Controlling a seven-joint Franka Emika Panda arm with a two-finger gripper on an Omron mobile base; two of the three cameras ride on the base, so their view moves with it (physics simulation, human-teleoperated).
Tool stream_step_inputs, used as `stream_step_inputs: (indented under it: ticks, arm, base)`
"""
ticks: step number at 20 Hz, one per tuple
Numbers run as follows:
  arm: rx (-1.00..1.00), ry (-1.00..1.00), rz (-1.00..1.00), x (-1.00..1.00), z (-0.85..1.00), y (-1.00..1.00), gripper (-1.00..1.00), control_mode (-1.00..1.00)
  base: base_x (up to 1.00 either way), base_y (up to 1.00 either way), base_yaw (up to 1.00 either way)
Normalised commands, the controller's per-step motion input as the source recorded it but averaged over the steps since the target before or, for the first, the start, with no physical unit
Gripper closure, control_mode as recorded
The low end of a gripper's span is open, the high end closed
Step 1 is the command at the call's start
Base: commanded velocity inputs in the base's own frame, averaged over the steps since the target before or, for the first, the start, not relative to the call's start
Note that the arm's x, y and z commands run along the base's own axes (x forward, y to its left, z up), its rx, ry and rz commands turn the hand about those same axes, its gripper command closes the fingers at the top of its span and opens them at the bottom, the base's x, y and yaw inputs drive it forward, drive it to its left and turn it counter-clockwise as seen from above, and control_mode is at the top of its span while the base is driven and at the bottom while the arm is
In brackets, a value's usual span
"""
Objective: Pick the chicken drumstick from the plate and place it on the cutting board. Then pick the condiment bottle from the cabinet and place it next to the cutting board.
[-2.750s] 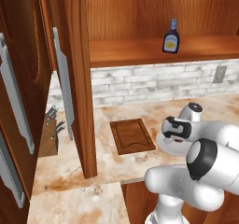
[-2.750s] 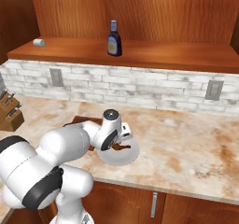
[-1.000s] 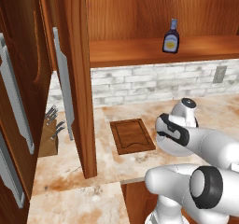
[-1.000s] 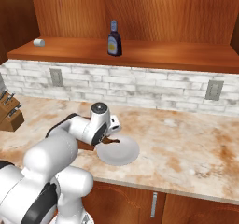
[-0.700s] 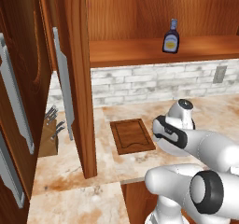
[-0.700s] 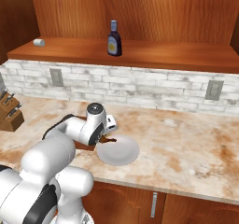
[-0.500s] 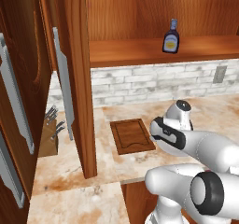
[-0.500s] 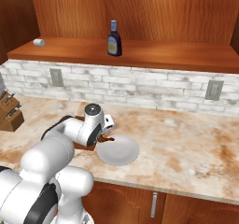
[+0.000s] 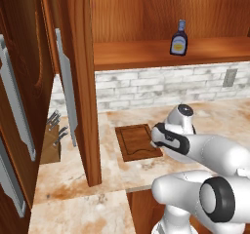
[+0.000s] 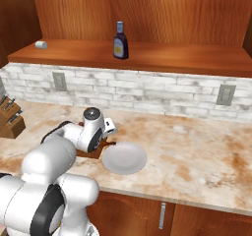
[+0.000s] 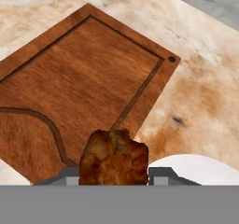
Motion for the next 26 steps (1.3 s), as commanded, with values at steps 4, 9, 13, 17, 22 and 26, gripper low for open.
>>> stream_step_inputs:
  ticks: [4, 9, 13, 17, 22, 26]
  arm:
    - [0.00, 0.00, 0.00, 0.08, 0.01, 0.23, 1.00, -1.00]
    - [0.00, 0.00, 0.00, 0.05, 0.00, 0.26, 1.00, -1.00]
    - [0.00, -0.01, 0.00, 0.02, 0.00, 0.26, 1.00, -1.00]
    - [0.00, -0.02, 0.00, 0.00, 0.00, 0.24, 1.00, -1.00]
    - [0.00, -0.03, 0.00, 0.00, 0.00, 0.20, 1.00, -1.00]
    - [0.00, -0.05, 0.00, 0.03, 0.00, 0.15, 1.00, -1.00]
  base:
    - [0.00, 0.00, 0.00]
    - [0.00, 0.00, 0.00]
    - [0.00, 0.00, 0.00]
    - [0.00, 0.00, 0.00]
    - [0.00, 0.00, 0.00]
    - [0.00, 0.00, 0.00]
